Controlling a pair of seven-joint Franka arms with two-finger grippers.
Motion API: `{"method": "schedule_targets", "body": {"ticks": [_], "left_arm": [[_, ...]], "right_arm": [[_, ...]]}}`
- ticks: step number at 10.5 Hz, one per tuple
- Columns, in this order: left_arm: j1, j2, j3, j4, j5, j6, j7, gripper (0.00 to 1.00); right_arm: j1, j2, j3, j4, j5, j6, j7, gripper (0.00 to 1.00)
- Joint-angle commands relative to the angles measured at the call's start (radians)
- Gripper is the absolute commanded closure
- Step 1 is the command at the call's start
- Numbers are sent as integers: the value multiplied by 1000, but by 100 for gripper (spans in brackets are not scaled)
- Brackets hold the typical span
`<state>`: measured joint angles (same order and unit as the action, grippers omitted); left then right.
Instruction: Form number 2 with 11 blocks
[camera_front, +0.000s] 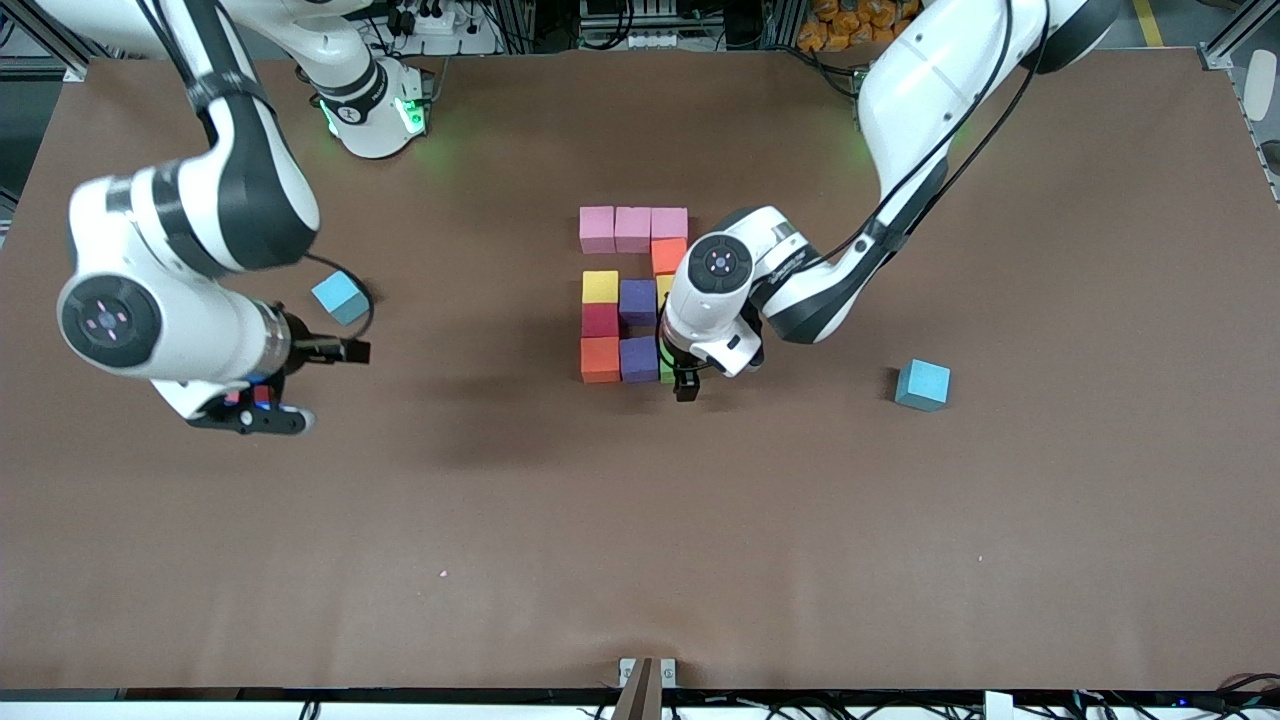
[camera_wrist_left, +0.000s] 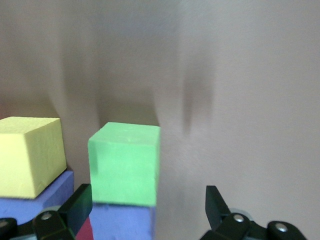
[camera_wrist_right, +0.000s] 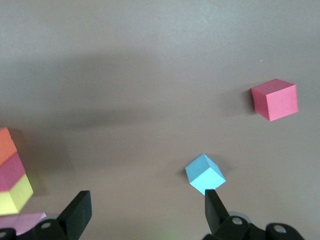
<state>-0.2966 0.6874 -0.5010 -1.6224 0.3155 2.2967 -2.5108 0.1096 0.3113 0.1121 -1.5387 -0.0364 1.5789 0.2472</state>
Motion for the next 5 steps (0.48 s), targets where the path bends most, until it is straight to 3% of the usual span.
{"method": "schedule_targets", "body": {"ticks": [1, 4, 5], "left_arm": [[37, -101, -5, 12, -24, -95, 126, 0], [115, -163, -14, 102, -122, -247, 414, 0], [143, -173, -16, 128, -136, -299, 511, 0]], "right_arm": [[-37, -176, 0, -187, 15, 69, -159, 0], [-36, -234, -144, -189, 128, 46, -369, 0], [-34, -244, -159, -185, 128, 47, -374, 0]]}}
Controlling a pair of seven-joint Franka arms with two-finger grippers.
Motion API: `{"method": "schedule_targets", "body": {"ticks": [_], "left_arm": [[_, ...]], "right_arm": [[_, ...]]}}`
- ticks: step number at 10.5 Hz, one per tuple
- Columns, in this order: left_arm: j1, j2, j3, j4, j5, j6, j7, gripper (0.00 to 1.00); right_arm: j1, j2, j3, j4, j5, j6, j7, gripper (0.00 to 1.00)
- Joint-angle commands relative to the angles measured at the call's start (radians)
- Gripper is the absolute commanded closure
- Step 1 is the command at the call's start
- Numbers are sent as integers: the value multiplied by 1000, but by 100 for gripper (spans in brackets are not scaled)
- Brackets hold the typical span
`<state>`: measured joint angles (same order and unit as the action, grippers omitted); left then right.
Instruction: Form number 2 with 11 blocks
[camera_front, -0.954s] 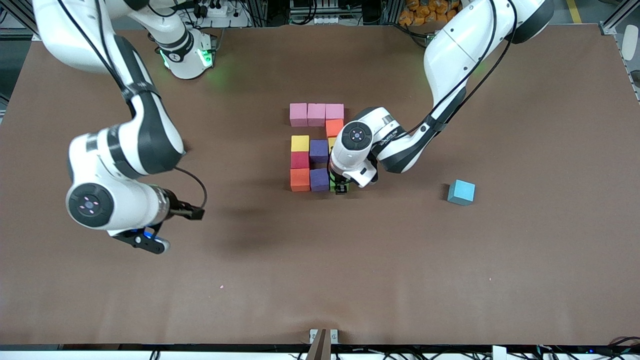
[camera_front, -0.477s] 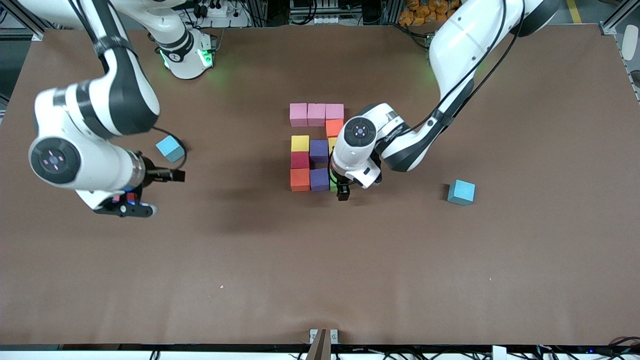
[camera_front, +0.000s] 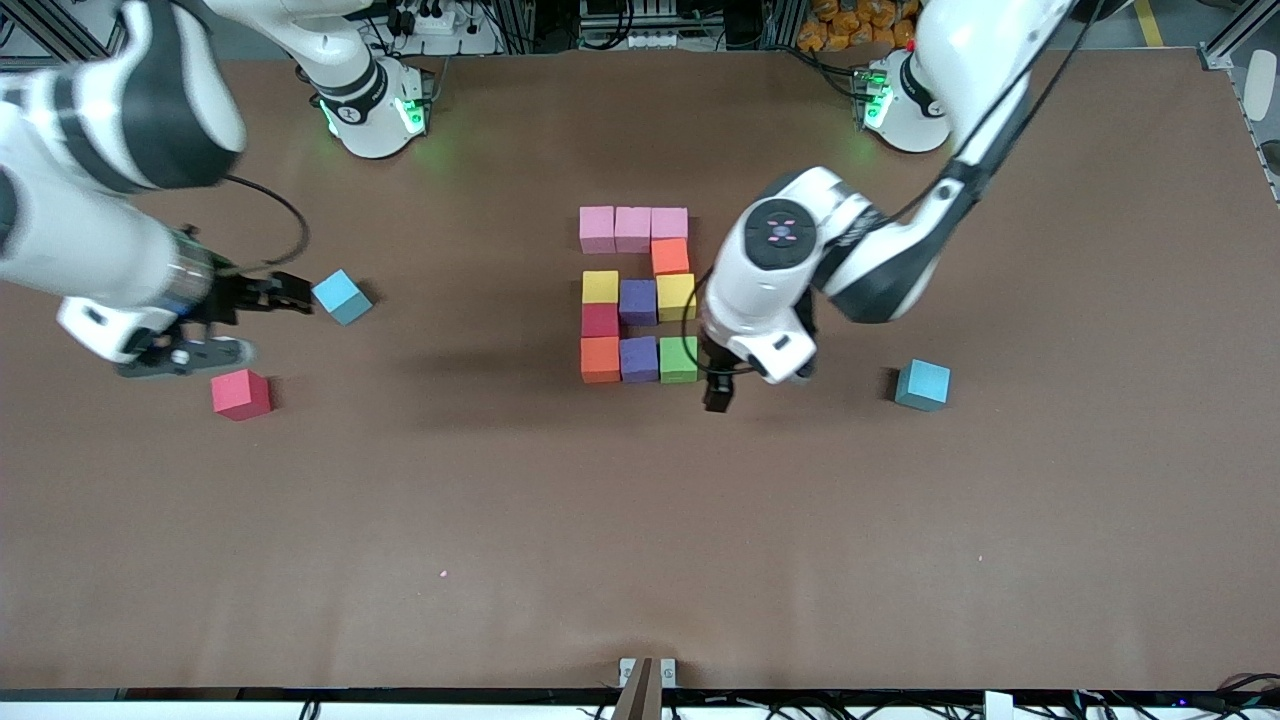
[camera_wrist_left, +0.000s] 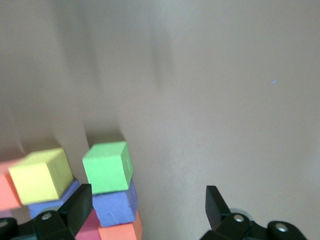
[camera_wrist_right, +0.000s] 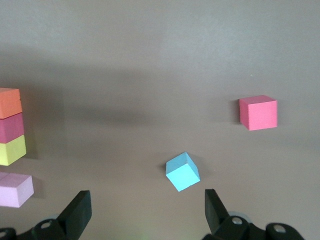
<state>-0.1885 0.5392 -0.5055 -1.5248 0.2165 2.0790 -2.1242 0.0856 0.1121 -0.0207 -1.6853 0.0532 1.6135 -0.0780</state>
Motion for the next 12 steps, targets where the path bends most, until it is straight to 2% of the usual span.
{"method": "schedule_targets", "body": {"ticks": [1, 5, 10, 12], "left_arm": [[65, -47, -14, 47, -48, -136, 256, 0], [225, -174, -10, 55, -88, -272, 808, 0], [354, -266, -8, 54, -91, -332, 1336, 0], [379, -292, -5, 54, -91, -333, 1414, 0]], "right_arm": [[-9, -46, -30, -30, 31, 10, -42, 0], [-6, -51, -31, 113, -50, -53, 15, 0], [-26, -129, -28, 118, -52, -81, 23, 0], [-26, -143, -27, 116, -52, -89, 23, 0]]}}
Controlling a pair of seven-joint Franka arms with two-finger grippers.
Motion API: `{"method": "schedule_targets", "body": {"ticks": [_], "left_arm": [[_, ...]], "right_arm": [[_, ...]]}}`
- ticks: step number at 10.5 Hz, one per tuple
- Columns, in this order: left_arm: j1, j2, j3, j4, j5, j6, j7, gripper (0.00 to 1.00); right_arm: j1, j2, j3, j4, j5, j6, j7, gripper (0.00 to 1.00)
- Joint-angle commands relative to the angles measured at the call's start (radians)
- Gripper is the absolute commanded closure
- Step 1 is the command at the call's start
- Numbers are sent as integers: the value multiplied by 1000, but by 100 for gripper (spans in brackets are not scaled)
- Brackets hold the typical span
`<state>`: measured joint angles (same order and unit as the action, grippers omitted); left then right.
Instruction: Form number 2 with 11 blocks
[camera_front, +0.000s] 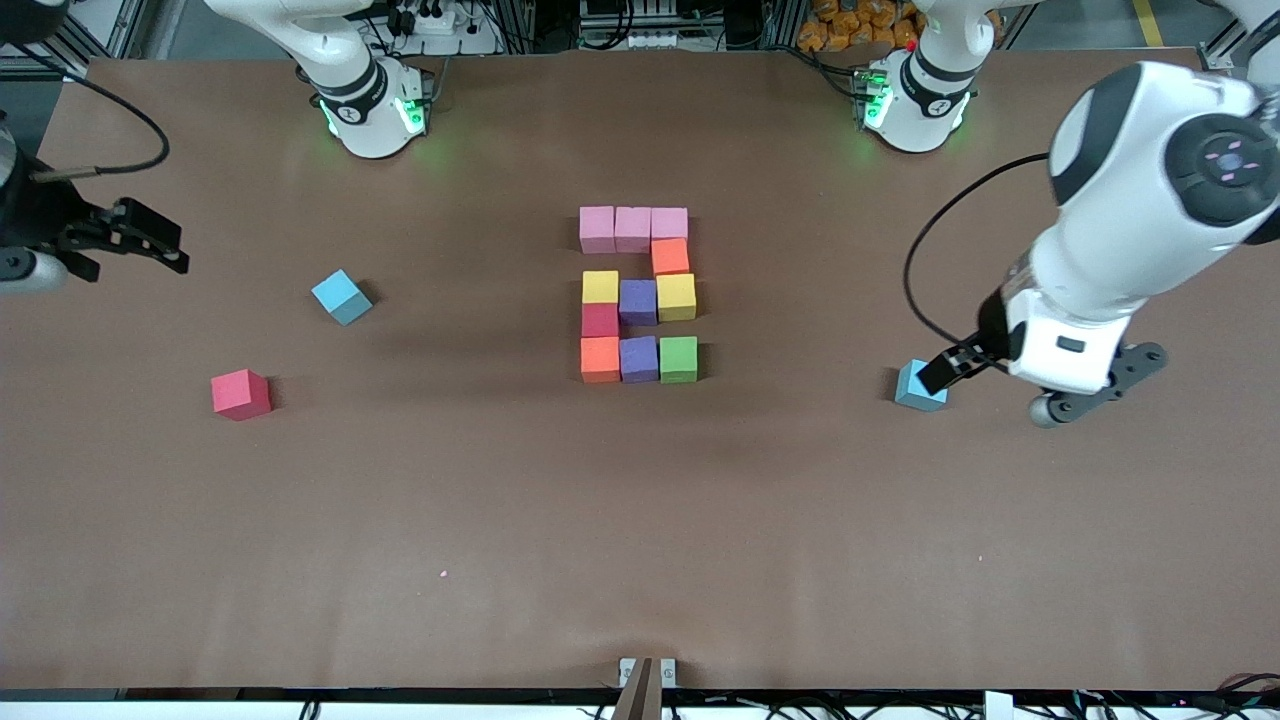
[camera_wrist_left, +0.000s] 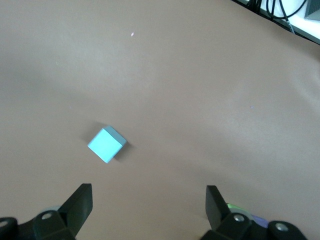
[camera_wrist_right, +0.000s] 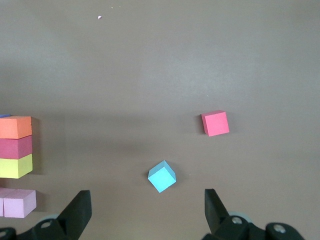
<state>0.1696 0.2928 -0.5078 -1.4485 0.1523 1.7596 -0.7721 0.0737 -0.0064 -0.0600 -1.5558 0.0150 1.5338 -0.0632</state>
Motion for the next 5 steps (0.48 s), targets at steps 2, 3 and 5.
{"method": "schedule_targets", "body": {"ticks": [2, 3, 5], "left_arm": [[44, -67, -5, -21, -19, -37, 134, 0], [25, -105, 24, -27, -23, -37, 183, 0], [-66, -147, 160, -35, -30, -87, 264, 0]], "right_arm": [[-6, -18, 17, -13, -13, 14, 14, 0], [-11, -21, 16, -27, -13, 14, 17, 0], [-17, -30, 11, -32, -12, -1, 16, 0]]}}
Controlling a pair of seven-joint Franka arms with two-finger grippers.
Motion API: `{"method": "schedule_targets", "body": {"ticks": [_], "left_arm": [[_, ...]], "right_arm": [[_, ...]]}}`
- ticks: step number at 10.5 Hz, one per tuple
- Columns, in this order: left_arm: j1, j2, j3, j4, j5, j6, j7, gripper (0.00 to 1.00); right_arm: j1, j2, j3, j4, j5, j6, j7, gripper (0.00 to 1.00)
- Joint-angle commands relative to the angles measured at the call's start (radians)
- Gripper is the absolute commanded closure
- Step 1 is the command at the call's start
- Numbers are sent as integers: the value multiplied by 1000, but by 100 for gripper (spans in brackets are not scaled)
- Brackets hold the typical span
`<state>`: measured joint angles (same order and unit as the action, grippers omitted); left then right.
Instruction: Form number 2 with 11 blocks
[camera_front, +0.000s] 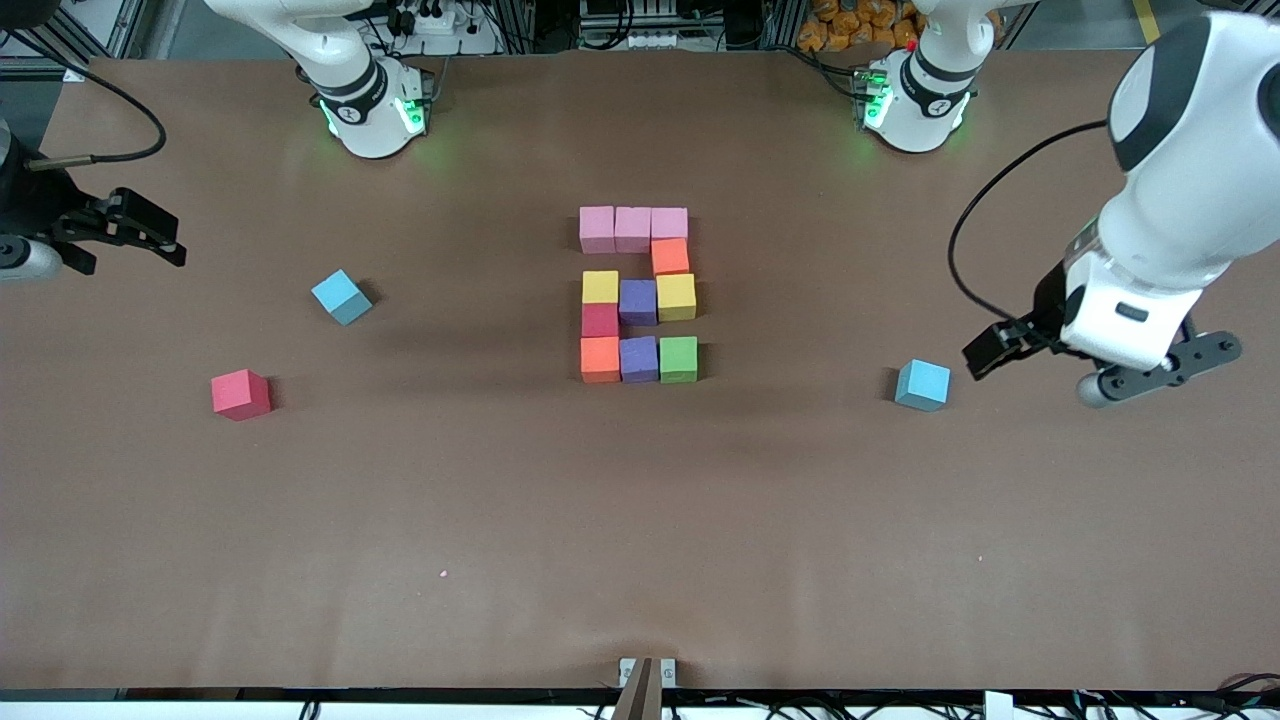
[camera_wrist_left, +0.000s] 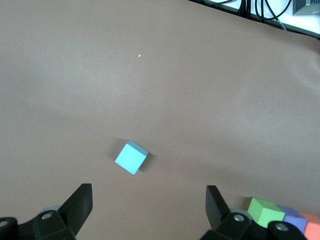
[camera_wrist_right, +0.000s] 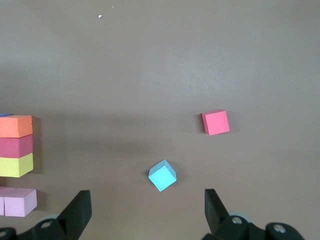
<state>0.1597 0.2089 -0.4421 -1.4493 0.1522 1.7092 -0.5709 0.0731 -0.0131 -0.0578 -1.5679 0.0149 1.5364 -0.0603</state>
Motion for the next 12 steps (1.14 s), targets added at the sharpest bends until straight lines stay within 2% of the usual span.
{"method": "schedule_targets", "body": {"ticks": [1, 2, 4, 5, 7, 10, 12], "left_arm": [[-93, -77, 150, -37, -30, -60, 115, 0], [-109, -95, 189, -51, -36, -60, 161, 0], [-175, -134, 311, -80, -118, -60, 228, 0], [-184, -147, 333, -80, -125, -62, 267, 0], [-210, -170, 336, -91, -123, -83, 267, 0], [-212, -253, 336, -178, -138, -95, 272, 0], [-213, -267, 347, -180, -137, -95, 287, 0]], "right_arm": [[-16, -25, 7, -21, -12, -4, 13, 0], [-15, -27, 9, -21, -12, -5, 14, 0], [-16, -27, 7, -21, -13, -5, 14, 0], [-16, -27, 7, -23, -13, -10, 14, 0], [-16, -28, 7, -23, -13, -12, 13, 0], [-16, -31, 7, -23, -12, -13, 16, 0], [-16, -30, 7, -24, -13, -13, 16, 0]]}}
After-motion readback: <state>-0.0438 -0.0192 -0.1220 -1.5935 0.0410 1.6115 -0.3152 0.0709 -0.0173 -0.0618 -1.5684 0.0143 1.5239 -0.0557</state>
